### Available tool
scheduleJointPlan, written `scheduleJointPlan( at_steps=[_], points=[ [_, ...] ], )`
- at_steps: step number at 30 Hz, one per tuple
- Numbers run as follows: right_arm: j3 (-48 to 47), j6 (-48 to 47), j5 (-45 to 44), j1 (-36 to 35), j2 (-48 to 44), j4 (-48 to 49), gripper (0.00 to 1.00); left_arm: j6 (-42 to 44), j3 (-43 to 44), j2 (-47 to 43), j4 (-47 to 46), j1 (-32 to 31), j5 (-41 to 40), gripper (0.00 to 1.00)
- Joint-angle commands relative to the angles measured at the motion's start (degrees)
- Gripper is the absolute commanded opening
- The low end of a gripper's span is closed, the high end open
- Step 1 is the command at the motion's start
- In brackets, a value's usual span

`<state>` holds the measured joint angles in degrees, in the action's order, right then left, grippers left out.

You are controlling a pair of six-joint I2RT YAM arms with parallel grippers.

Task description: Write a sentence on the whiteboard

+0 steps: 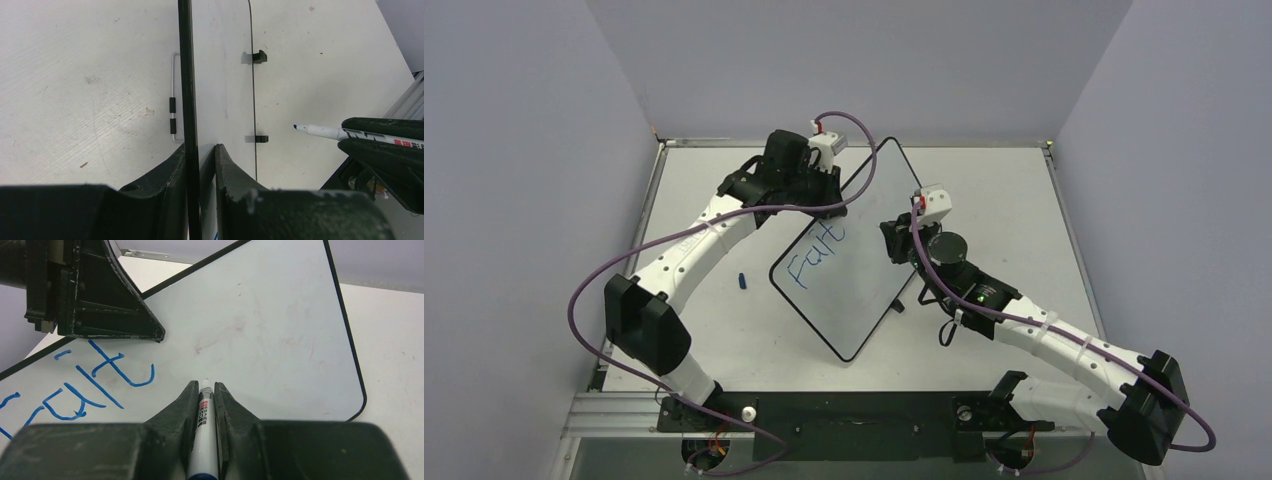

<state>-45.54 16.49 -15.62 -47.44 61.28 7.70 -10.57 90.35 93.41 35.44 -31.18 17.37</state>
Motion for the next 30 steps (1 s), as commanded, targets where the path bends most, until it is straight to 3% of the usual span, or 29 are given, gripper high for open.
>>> scheduleJointPlan(
  at_steps=[1,12,25,30],
  points=[
    [0.87,-0.23,0.56,0.48,-0.05,3.08,0.00,5.03,-0.90,-2.89,-6.54,0.42,-5.62,0.00],
    [2.83,2.55,8.75,0.13,-2.23,4.53,0.00,4.72,-3.14,-3.57,-9.68,2.90,-1.84,0.00],
    [10.32,1.85,15.09,-2.33,-10.90,7.33,0.00,3.28,-4.30,-4.21,-11.85,4.54,0.76,0.00],
    [10.03,1.23,16.99,-3.14,-9.77,7.77,0.00,2.95,-4.68,-4.29,-12.22,4.55,1.59,0.00]
  ],
)
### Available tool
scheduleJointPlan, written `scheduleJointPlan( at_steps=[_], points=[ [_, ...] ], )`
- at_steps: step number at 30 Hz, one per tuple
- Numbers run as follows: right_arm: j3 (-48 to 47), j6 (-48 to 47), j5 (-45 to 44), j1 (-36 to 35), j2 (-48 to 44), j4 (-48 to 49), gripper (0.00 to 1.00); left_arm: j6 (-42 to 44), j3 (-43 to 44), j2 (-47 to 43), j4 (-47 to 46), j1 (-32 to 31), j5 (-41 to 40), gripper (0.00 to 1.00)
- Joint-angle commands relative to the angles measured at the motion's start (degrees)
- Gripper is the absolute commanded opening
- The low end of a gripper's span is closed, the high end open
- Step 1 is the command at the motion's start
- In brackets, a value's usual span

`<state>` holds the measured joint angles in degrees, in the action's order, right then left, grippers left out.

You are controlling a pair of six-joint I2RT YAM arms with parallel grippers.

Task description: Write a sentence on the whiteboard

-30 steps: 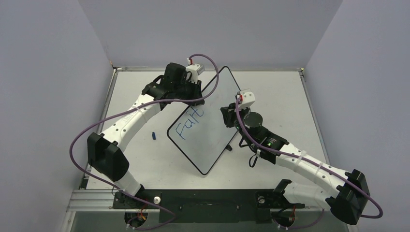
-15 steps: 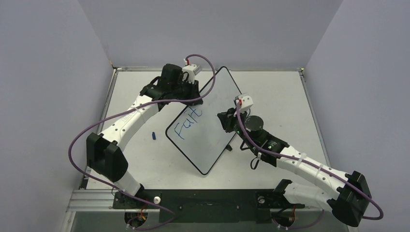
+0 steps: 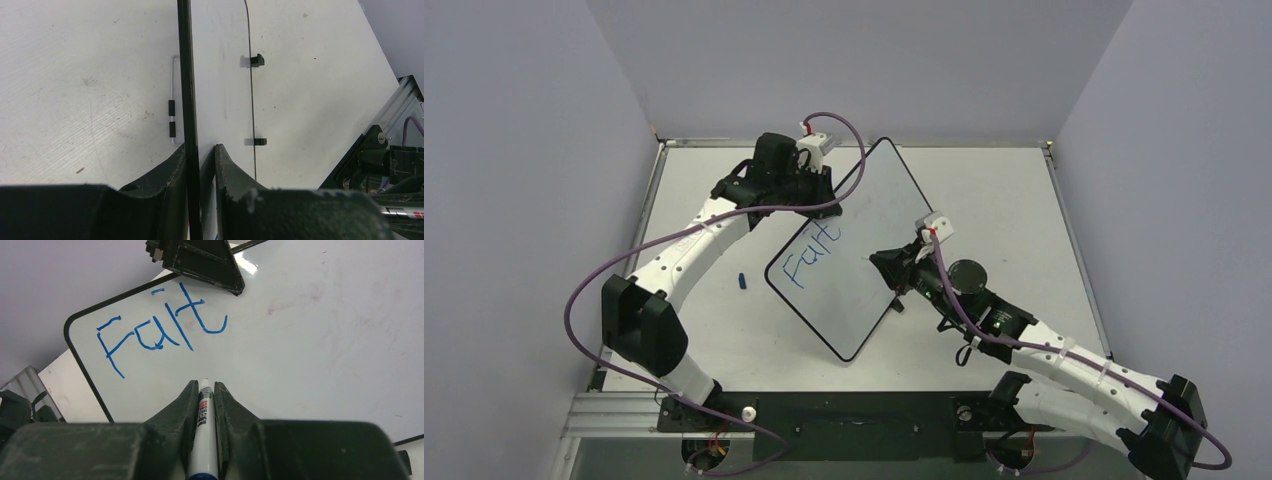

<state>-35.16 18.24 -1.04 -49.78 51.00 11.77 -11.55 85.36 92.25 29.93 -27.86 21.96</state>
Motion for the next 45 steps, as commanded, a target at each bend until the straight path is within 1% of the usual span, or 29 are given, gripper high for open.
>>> scheduleJointPlan(
  at_steps=[1,4,7,14,19,27,33,45],
  points=[
    [-0.97,-0.74,2.15,-0.78,0.94,3.70,0.00,3.87,0.21,-3.13,-6.77,1.23,-2.98,0.00],
    [-3.08,-1.19,-0.35,-0.88,3.22,3.63,0.00,3.76,-0.11,-3.46,-6.98,1.23,-2.70,0.00],
    [-5.26,-0.95,-6.17,-0.62,5.64,3.57,0.00,3.64,-0.36,-3.52,-7.20,1.21,-2.42,0.00],
    [-13.42,-0.92,-8.93,2.91,13.15,3.15,0.00,3.64,-0.67,-3.93,-7.13,1.22,-2.19,0.00],
    [-18.81,-1.42,-8.35,5.47,17.99,3.07,0.00,3.81,-0.68,-3.96,-6.89,1.22,-1.96,0.00],
    [-24.39,-0.37,-5.74,8.76,24.37,3.74,0.00,3.77,-0.72,-3.85,-6.95,1.22,-1.67,0.00],
    [-26.02,3.44,-0.86,11.42,27.69,5.95,0.00,3.73,-0.72,-3.95,-6.75,1.17,-1.52,0.00],
    [-27.14,5.02,0.60,12.22,29.53,7.37,0.00,3.73,-0.77,-3.76,-6.75,1.22,-1.43,0.00]
  ],
)
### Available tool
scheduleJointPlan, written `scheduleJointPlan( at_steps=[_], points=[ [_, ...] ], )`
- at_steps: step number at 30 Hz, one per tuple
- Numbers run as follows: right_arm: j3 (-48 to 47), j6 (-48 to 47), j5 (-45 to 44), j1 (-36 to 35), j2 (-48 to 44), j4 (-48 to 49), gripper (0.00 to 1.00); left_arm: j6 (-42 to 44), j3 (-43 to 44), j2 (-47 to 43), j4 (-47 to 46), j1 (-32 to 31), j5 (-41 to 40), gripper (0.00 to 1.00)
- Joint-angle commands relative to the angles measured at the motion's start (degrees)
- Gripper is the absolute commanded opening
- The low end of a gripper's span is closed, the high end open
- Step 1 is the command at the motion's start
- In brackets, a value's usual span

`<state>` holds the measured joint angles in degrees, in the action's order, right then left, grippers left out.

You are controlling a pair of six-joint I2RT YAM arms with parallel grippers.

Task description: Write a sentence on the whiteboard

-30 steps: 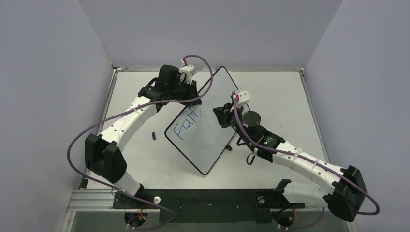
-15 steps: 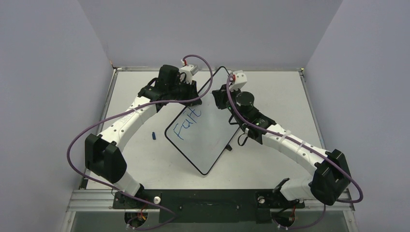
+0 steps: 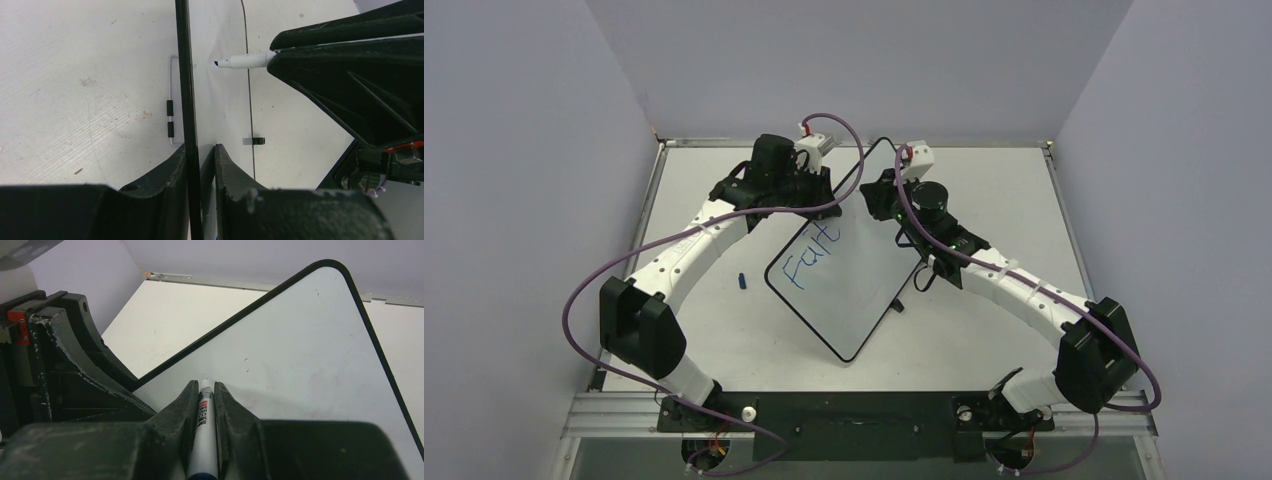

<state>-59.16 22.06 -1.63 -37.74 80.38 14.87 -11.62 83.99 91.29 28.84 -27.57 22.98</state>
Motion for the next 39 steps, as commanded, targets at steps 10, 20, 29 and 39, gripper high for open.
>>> scheduleJointPlan(
  at_steps=[10,20,29,39],
  points=[
    [-4.58,1.58,3.31,0.20,2.10,4.38,0.00,3.50,0.49,-3.08,-5.88,0.90,-2.03,0.00],
    [-3.91,2.24,4.48,0.11,2.57,4.44,0.00,3.44,0.48,-3.17,-5.87,0.97,-1.89,0.00],
    [-1.68,2.70,4.95,-0.06,1.54,4.54,0.00,3.36,0.48,-3.35,-5.93,0.94,-1.65,0.00],
    [2.22,2.93,4.66,-0.41,-0.39,4.53,0.00,3.27,0.41,-3.46,-6.00,0.94,-1.60,0.00]
  ],
)
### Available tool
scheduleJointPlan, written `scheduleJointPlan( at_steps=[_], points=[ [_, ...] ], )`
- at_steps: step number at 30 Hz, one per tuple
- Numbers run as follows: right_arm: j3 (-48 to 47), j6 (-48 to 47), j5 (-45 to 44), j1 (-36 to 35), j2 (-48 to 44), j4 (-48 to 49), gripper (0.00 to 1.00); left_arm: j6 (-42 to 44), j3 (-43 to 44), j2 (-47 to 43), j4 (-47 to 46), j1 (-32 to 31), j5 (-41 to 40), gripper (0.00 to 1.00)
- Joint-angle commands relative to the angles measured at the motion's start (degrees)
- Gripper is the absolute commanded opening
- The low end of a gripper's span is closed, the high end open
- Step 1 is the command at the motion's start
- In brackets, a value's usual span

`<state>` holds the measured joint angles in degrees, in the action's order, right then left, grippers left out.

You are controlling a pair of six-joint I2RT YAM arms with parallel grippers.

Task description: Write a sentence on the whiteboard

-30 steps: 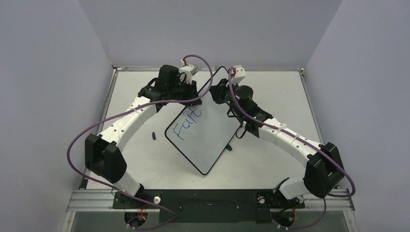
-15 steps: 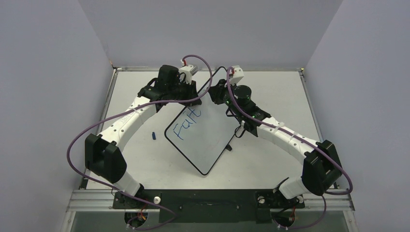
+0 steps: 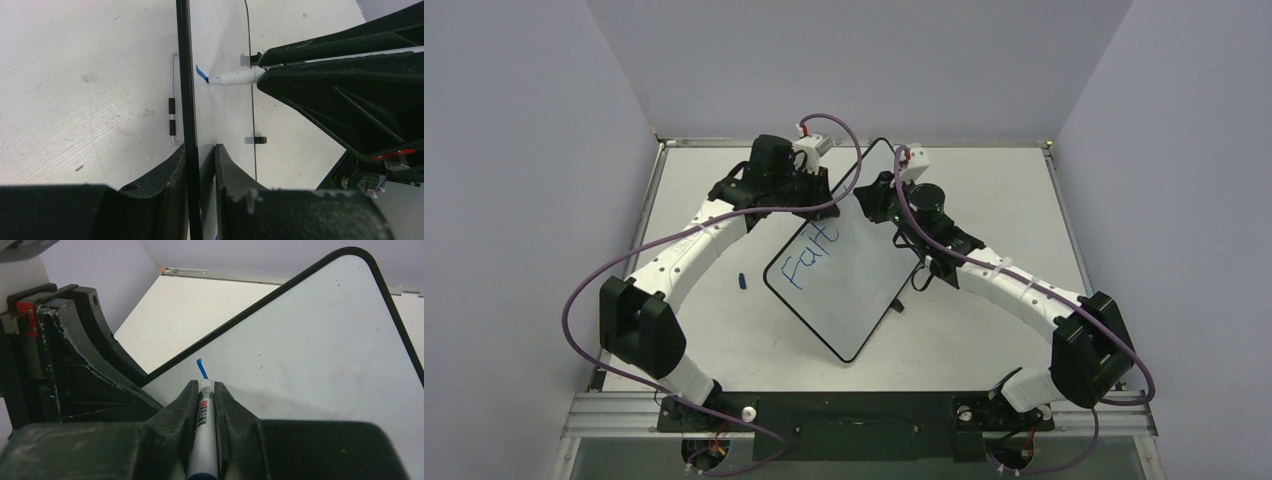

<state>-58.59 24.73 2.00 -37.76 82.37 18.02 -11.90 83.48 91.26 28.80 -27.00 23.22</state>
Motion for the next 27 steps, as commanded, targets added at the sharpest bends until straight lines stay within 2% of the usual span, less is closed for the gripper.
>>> scheduleJointPlan(
  at_steps=[1,27],
  points=[
    [2.19,0.20,0.92,-0.39,-2.47,1.33,0.00,3.55,0.90,-3.45,-5.99,0.37,-1.86,0.00],
    [11.61,0.01,-1.82,-1.08,-9.16,-1.03,0.00,3.40,0.73,-3.64,-6.24,0.37,-1.69,0.00]
  ],
)
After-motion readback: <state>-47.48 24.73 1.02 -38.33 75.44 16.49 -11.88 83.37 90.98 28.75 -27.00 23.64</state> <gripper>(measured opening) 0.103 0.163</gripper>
